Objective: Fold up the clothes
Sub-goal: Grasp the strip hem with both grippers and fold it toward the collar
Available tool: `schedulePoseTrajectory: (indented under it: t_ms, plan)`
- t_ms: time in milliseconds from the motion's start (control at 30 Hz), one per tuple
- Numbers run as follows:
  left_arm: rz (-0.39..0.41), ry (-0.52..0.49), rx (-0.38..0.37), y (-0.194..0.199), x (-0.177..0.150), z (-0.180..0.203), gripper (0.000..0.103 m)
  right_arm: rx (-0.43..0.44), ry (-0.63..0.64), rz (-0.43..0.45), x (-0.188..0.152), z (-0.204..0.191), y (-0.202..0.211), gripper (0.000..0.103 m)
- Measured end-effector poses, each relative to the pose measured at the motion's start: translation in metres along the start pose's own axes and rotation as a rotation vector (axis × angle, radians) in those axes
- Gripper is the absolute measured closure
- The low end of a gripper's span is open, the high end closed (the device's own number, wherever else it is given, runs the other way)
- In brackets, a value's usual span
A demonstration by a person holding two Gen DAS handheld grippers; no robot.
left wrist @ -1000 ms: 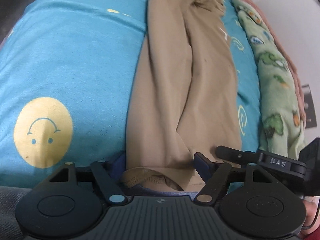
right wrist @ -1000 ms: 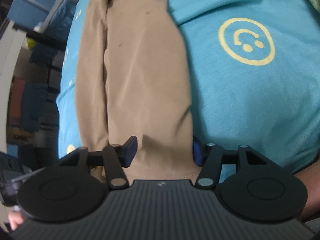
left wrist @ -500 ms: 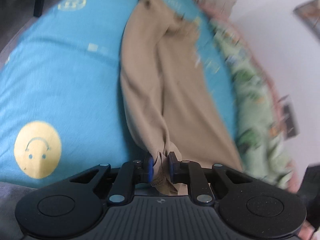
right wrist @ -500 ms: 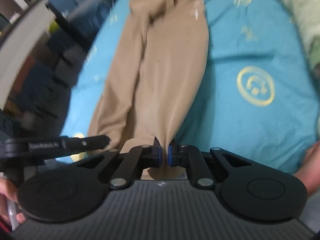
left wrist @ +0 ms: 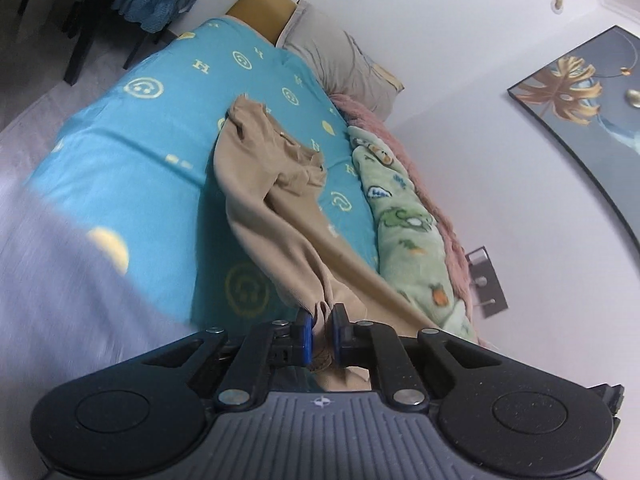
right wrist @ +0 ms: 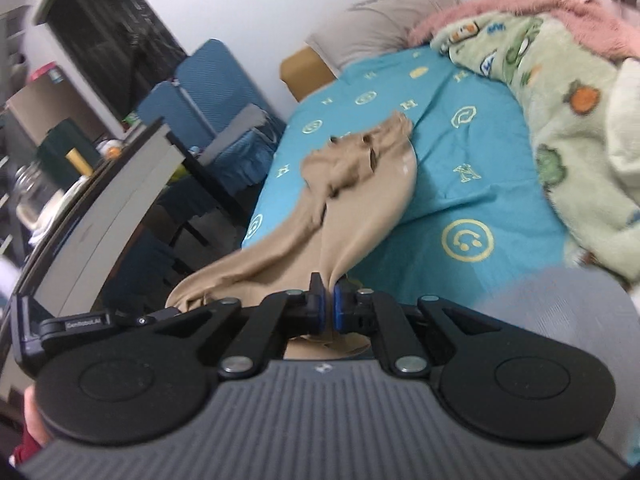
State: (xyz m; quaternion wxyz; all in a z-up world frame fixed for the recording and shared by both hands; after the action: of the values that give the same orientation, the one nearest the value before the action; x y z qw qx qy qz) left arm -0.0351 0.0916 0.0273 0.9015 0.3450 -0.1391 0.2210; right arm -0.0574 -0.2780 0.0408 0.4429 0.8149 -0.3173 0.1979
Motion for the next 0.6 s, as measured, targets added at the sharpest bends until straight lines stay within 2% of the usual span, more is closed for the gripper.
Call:
schedulePoseTrajectory:
  t_ms: [100,200,300,600]
  plan:
    - [0.013,0.022,-0.005,0.01,-0.008,0.002,0.094,0.019,-0.043,0.016,-0.003,0.011,0.008,0.095]
    - [0.042,-0.003,0.032,0.001,0.011,0.011,0.093,0.023,-0.092,0.043,0.013,0.022,-0.002,0.095]
    - [0.06,-0.021,0.078,-0.024,0.047,0.017,0.093,0.05,-0.17,0.053,0.039,0.029,-0.026,0.095]
    - [0.13,-0.08,0.22,-0.128,0.181,0.021,0.093,-0.094,-0.146,0.053,0.134,0.049,-0.153,0.095]
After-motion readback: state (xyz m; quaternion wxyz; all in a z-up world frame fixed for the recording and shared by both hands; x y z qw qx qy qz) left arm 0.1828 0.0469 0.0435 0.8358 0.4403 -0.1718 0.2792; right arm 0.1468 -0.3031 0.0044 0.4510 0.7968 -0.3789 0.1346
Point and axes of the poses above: each gripper's, at about its wrist camera, not at the fingertips, and y roughly against the way its jaws point, z to its right, x to its top, the point moved 2 cm from there along -y, roughly the way its jaws point, and after that the axes turned 6 degrees about -z, right-handed, at the moved point
